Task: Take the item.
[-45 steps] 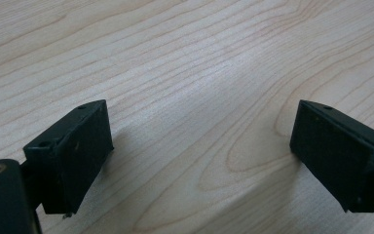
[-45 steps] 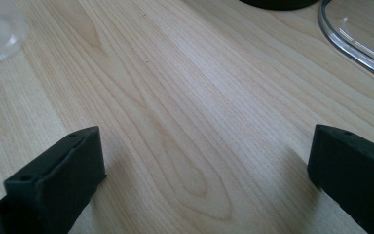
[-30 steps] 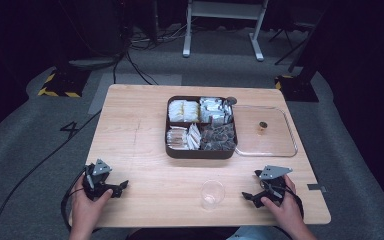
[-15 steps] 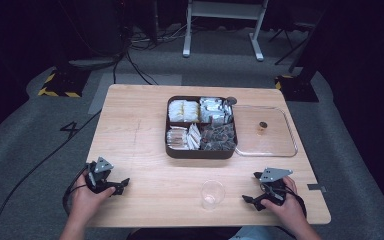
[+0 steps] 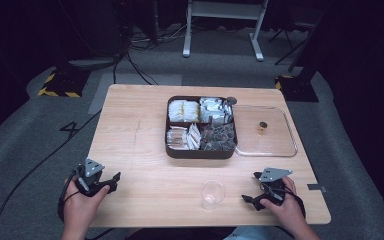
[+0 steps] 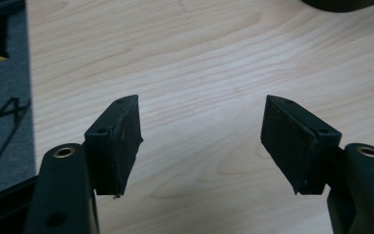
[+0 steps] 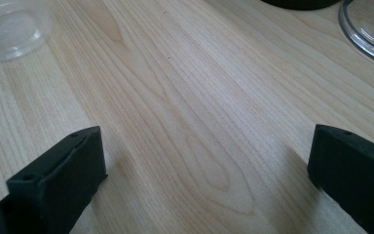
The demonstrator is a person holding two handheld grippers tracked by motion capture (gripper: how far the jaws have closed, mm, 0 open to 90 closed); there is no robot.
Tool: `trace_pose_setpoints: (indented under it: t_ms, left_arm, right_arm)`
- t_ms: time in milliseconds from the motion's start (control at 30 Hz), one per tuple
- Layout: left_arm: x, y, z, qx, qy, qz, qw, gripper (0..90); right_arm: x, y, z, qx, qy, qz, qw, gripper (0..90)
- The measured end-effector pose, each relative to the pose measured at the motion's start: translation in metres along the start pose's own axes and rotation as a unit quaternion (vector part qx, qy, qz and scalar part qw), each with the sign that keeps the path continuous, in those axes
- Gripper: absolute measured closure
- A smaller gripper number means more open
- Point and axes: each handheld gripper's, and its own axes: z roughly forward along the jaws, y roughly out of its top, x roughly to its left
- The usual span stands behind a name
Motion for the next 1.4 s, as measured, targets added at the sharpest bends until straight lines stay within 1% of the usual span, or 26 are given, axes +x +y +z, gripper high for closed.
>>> trace_pose_setpoints:
  t_ms: [33, 67, 100, 133, 167, 233, 367, 400, 433, 467, 500, 533, 567, 600, 667, 700, 800, 833, 867, 933, 1000, 1033, 1200, 1300, 1333, 1400]
  left_arm:
    - [-0.003, 0.002, -0.003, 0.007, -0.01, 0.0, 0.9999, 31.9]
    - [-0.01, 0.007, -0.008, 0.014, -0.024, 0.002, 0.9996, 31.6]
    - [-0.01, 0.007, -0.008, 0.014, -0.024, 0.002, 0.9996, 31.4]
    - [-0.015, 0.01, -0.011, 0.012, -0.024, 0.005, 0.9996, 31.4]
    - [-0.024, 0.016, -0.016, 0.009, -0.026, 0.013, 0.9995, 30.3]
    - [-0.027, 0.019, -0.017, 0.008, -0.028, 0.019, 0.9994, 29.9]
    - [-0.049, 0.041, -0.024, -0.019, -0.043, 0.041, 0.9981, 29.9]
    - [-0.052, 0.044, -0.025, -0.024, -0.047, 0.048, 0.9974, 30.2]
    - [-0.052, 0.044, -0.025, -0.024, -0.047, 0.048, 0.9974, 30.5]
    - [-0.057, 0.049, -0.024, -0.041, -0.053, 0.052, 0.9964, 30.5]
    - [-0.06, 0.052, -0.024, -0.049, -0.058, 0.055, 0.9957, 30.6]
    - [-0.063, 0.056, -0.023, -0.051, -0.062, 0.057, 0.9951, 31.1]
    - [-0.068, 0.064, -0.021, -0.043, -0.069, 0.06, 0.9949, 31.1]
    - [-0.071, 0.068, -0.02, -0.04, -0.069, 0.061, 0.995, 31.1]
    - [-0.073, 0.071, -0.019, -0.039, -0.069, 0.063, 0.9949, 30.8]
    - [-0.075, 0.076, -0.018, -0.038, -0.068, 0.068, 0.9946, 30.8]
    - [-0.08, 0.086, -0.016, -0.042, -0.066, 0.069, 0.9946, 30.8]
    - [-0.083, 0.094, -0.014, -0.045, -0.066, 0.068, 0.9944, 31.2]
    - [-0.083, 0.094, -0.014, -0.045, -0.066, 0.068, 0.9944, 31.7]
    - [-0.086, 0.103, -0.011, -0.05, -0.073, 0.072, 0.9935, 31.8]
    - [-0.087, 0.106, -0.01, -0.051, -0.073, 0.071, 0.9935, 31.8]
    - [-0.088, 0.109, -0.009, -0.051, -0.073, 0.076, 0.9932, 31.7]
    - [-0.094, 0.128, 0.0, -0.054, -0.077, 0.079, 0.9925, 31.8]
    - [-0.096, 0.135, 0.004, -0.058, -0.08, 0.077, 0.9921, 31.7]
    - [-0.098, 0.144, 0.009, -0.058, -0.082, 0.081, 0.9917, 31.8]
    - [-0.098, 0.147, 0.01, -0.057, -0.081, 0.081, 0.9917, 31.7]
  right_arm:
    - [0.0, 0.0, 0.0, 0.0, 0.0, 0.0, 1.0, 0.4]
    - [0.0, 0.0, 0.0, 0.0, 0.0, 0.0, 1.0, 0.4]
    - [0.0, 0.0, 0.0, 0.0, 0.0, 0.0, 1.0, 0.4]
    - [0.0, 0.0, 0.0, 0.0, 0.0, -0.001, 1.0, 0.4]
    - [0.0, 0.0, 0.001, -0.001, 0.0, -0.003, 1.0, 0.4]
    - [0.0, 0.0, 0.001, -0.001, 0.001, -0.004, 1.0, 0.4]
    - [-0.001, 0.001, 0.001, 0.0, 0.004, -0.006, 1.0, 0.4]
    - [-0.001, 0.001, 0.001, 0.0, 0.004, -0.006, 1.0, 0.4]
    - [-0.001, 0.001, 0.001, 0.0, 0.004, -0.006, 1.0, 0.4]
    - [-0.001, 0.001, 0.001, 0.0, 0.004, -0.006, 1.0, 0.3]
    - [-0.001, 0.001, 0.001, -0.001, 0.002, -0.006, 1.0, 0.2]
    - [-0.001, 0.001, 0.001, -0.001, 0.002, -0.006, 1.0, 0.2]
    - [-0.001, 0.001, 0.001, -0.001, 0.002, -0.006, 1.0, 0.2]
    - [-0.001, 0.001, 0.001, -0.001, 0.002, -0.006, 1.0, 0.2]
    - [-0.001, 0.001, 0.001, -0.001, 0.002, -0.006, 1.0, 0.2]
    - [-0.001, 0.001, 0.001, -0.001, 0.002, -0.006, 1.0, 0.2]
    - [-0.001, 0.001, 0.001, -0.001, 0.002, -0.006, 1.0, 0.2]
    - [-0.001, 0.001, 0.001, -0.001, 0.001, -0.006, 1.0, 0.2]
    - [-0.001, 0.001, 0.001, -0.001, 0.001, -0.006, 1.0, 0.2]
    - [-0.001, 0.001, 0.001, -0.001, 0.001, -0.006, 1.0, 0.2]
    - [-0.001, 0.001, 0.001, -0.001, 0.002, -0.005, 1.0, 0.2]
    - [-0.001, 0.001, 0.001, 0.0, 0.002, -0.005, 1.0, 0.2]
    - [-0.001, 0.001, 0.001, 0.0, 0.002, -0.005, 1.0, 0.2]
    - [-0.001, 0.001, 0.001, -0.001, 0.001, -0.005, 1.0, 0.2]
    - [-0.001, 0.001, 0.001, 0.0, 0.001, -0.005, 1.0, 0.2]
    - [0.0, 0.001, 0.002, 0.0, 0.0, -0.004, 1.0, 0.2]
